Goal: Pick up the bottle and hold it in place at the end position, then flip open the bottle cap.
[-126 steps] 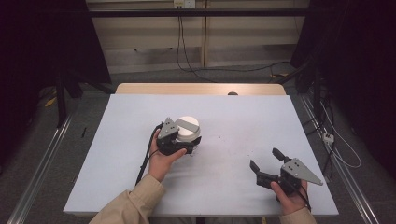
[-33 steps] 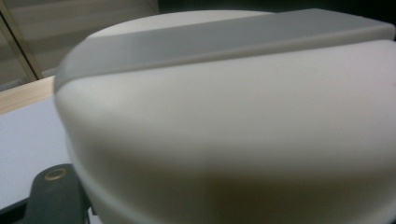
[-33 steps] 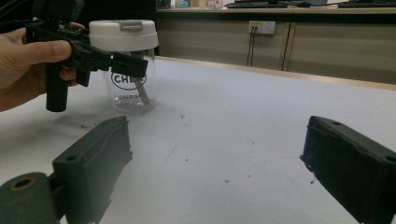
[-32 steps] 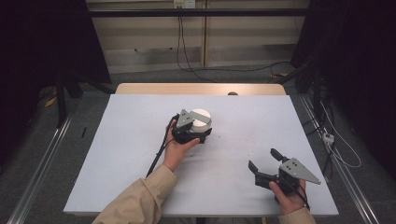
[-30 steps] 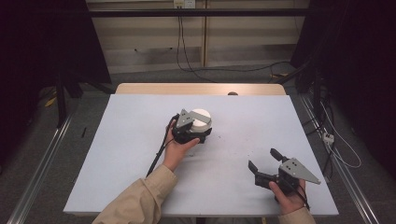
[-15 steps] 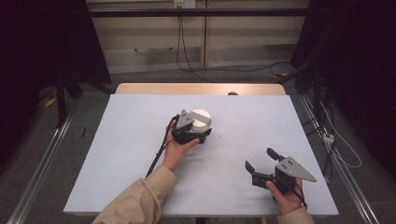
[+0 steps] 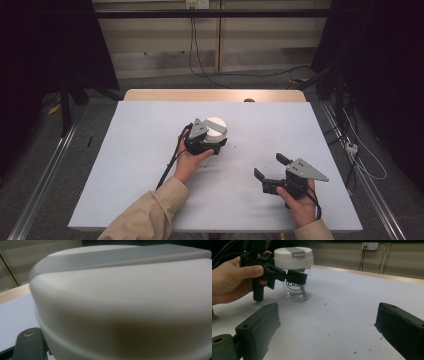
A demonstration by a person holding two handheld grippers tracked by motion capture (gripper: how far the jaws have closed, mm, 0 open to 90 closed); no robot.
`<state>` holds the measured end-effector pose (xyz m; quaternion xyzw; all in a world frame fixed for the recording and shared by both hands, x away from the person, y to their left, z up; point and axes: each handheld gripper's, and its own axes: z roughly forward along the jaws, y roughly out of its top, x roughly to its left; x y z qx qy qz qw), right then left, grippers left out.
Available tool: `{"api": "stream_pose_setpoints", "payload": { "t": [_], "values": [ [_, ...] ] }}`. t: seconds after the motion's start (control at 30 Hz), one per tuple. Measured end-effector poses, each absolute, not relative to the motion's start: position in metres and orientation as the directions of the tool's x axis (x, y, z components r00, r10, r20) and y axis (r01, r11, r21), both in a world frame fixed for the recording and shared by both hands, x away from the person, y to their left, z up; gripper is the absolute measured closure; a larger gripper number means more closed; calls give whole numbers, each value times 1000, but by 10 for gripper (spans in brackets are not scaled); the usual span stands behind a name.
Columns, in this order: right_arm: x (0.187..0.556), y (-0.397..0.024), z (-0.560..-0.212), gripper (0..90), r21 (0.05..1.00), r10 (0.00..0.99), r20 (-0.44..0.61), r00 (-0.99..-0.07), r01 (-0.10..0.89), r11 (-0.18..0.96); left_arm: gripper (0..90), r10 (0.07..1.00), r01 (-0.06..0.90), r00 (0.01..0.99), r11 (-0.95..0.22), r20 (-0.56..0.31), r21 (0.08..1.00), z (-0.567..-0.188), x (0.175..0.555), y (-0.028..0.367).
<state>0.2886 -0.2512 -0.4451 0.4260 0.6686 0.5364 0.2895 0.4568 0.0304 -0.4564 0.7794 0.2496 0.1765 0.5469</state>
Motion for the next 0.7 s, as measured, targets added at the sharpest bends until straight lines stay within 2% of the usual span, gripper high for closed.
{"api": "stream_pose_setpoints", "payload": {
  "t": [0.7],
  "values": [
    [308, -229, -437, 50, 950, 858, 90, -506, 303, 79, 184, 581, 198, 814, -287, 6, 937, -456, 455, 33]
  ]
}}
